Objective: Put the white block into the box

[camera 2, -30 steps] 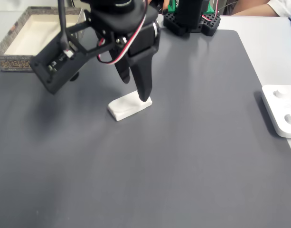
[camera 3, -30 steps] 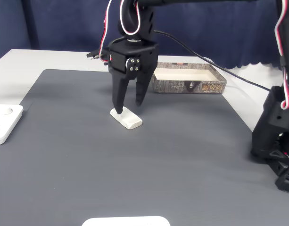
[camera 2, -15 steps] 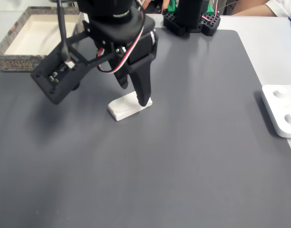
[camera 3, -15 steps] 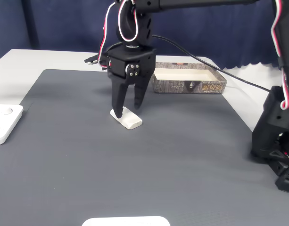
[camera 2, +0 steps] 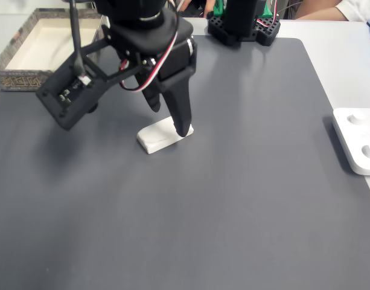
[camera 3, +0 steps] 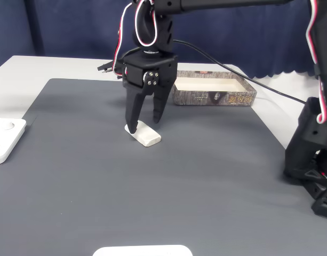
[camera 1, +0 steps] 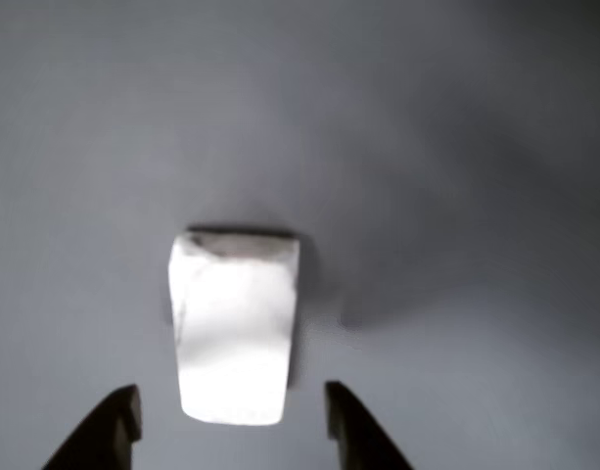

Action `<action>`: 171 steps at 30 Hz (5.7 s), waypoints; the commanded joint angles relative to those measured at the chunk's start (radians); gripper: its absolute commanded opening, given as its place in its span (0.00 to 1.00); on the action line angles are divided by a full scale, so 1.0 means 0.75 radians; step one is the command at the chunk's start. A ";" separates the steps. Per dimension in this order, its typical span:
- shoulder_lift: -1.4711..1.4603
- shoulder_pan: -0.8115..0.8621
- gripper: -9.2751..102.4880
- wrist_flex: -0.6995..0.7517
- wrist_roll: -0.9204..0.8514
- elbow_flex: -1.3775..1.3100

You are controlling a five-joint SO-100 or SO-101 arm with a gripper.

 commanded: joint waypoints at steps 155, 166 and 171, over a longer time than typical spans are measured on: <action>0.139 1.055 0.07 -0.074 0.354 -0.258; 0.043 1.039 0.07 -0.002 0.483 -0.356; 0.051 1.043 0.07 0.082 1.008 -0.358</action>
